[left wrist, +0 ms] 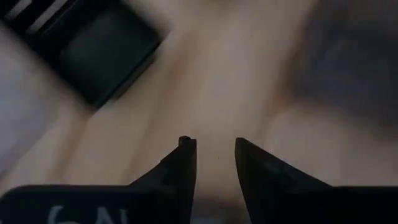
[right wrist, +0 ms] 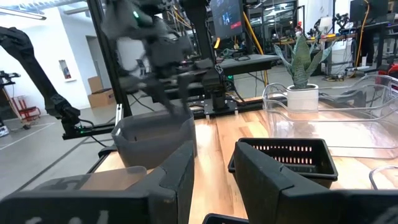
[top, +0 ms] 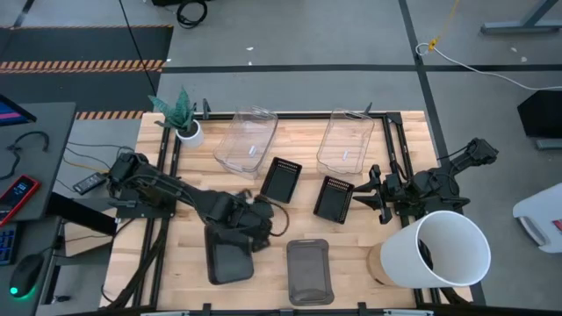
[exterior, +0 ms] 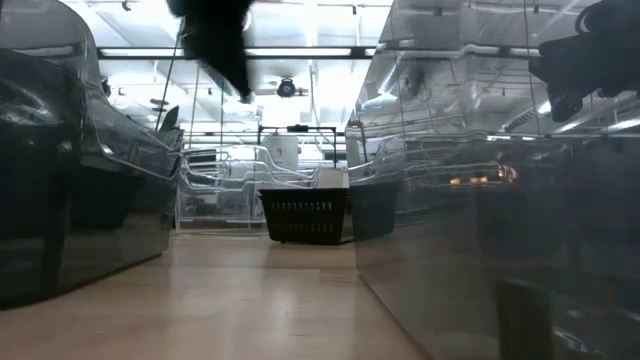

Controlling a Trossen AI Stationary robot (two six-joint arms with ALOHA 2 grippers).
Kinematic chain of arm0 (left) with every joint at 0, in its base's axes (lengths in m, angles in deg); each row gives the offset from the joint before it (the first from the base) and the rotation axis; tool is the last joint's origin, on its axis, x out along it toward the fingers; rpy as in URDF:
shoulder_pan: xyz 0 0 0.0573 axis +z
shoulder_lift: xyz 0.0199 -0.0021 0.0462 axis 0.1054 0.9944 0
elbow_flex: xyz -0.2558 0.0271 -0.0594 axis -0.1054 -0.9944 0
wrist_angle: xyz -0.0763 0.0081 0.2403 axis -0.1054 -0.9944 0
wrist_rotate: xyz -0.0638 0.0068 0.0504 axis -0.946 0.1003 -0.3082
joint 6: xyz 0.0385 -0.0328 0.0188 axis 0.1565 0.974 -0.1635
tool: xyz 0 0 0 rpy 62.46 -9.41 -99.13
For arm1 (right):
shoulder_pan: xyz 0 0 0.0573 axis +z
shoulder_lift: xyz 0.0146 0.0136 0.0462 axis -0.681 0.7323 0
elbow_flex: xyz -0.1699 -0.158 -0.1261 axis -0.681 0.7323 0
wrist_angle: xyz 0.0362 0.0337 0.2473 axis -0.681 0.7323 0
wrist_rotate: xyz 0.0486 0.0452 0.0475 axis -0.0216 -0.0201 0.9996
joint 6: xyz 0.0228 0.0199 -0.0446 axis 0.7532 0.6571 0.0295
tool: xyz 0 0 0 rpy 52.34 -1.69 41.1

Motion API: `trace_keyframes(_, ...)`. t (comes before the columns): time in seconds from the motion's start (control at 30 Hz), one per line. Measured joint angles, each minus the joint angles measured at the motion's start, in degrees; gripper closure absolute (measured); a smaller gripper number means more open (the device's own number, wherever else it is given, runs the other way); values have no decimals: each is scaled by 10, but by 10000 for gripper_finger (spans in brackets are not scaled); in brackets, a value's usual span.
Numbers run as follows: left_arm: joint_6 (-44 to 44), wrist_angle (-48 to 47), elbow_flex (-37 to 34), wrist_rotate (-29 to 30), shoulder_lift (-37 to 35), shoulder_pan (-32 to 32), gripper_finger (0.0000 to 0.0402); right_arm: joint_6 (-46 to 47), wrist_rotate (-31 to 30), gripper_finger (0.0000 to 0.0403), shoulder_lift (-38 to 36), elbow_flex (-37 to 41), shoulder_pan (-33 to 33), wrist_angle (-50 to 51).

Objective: Stack baskets by color
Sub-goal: Stack the right black transparent bin on top of the left black transparent bins

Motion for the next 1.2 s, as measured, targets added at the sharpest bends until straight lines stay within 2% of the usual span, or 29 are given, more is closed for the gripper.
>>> trace_keyframes(0.17,-29,168,0,-6,22,1,285,0,0,283,0,0,0,0)
trace_keyframes(0.57,-73,402,2,2,94,18,285,0,0,283,3,0,0,-15)
trace_keyframes(0.77,-105,355,103,4,166,16,285,0,0,283,3,0,0,-15)
trace_keyframes(0.93,-110,191,216,5,224,13,278,0,0,283,3,0,0,-17)
trace_keyframes(1.03,-109,147,244,0,244,13,256,0,0,283,3,0,0,-17)
trace_keyframes(1.2,-119,152,246,-34,263,14,194,0,0,283,3,0,0,-16)
